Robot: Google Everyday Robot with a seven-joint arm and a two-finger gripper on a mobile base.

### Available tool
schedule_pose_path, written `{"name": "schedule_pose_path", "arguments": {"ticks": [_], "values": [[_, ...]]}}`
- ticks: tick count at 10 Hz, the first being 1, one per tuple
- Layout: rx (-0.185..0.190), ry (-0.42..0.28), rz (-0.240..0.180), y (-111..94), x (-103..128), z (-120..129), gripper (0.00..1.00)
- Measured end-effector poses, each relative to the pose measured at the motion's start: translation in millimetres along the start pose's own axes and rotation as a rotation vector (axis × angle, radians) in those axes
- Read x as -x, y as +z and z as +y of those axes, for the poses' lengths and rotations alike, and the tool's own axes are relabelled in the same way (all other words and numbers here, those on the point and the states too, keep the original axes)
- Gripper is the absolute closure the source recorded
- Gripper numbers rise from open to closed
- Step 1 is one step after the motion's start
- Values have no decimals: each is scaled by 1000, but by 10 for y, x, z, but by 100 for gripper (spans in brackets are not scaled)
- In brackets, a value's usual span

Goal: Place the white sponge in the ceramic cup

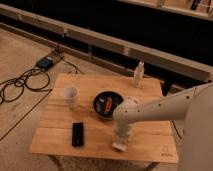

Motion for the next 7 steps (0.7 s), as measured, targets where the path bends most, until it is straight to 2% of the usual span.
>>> {"name": "schedule_pose_path", "arguments": {"ticks": [1, 2, 4, 6, 7], "values": [[2, 2, -3, -108, 36, 27, 100], [14, -5, -11, -328, 114, 104, 100], [47, -22, -19, -615, 217, 245, 100], [104, -46, -7, -953, 360, 453, 100], [123, -57, -7, -1060, 428, 531, 100]]}}
